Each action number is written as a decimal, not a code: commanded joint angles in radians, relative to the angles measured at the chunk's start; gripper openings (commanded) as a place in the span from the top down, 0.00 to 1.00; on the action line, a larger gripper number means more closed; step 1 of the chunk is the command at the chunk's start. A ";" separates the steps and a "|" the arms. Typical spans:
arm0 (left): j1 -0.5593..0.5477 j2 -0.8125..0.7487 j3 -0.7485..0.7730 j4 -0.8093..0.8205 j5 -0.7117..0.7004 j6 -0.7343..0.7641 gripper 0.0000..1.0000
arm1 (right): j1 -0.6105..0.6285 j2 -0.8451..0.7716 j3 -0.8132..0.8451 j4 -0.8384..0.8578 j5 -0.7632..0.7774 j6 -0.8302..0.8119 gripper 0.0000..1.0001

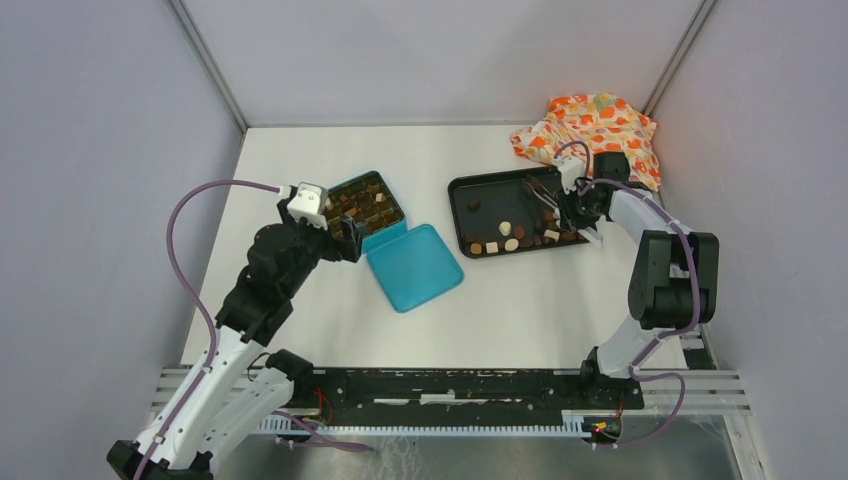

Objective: Pack the chocolate
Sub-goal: Pick up the fake chocolate from the plate.

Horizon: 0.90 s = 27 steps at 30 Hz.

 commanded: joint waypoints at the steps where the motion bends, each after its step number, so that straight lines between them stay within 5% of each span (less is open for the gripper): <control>1: 0.005 -0.010 0.018 0.019 0.009 -0.002 0.00 | 0.001 -0.062 0.005 0.028 0.032 -0.006 0.88; 16: 0.005 -0.014 0.016 0.020 0.006 -0.003 0.00 | 0.030 -0.265 -0.052 0.030 -0.318 -0.039 1.00; 27: 0.006 -0.015 0.016 0.019 0.000 -0.002 0.00 | 0.267 -0.164 0.206 -0.074 -0.362 -0.028 0.98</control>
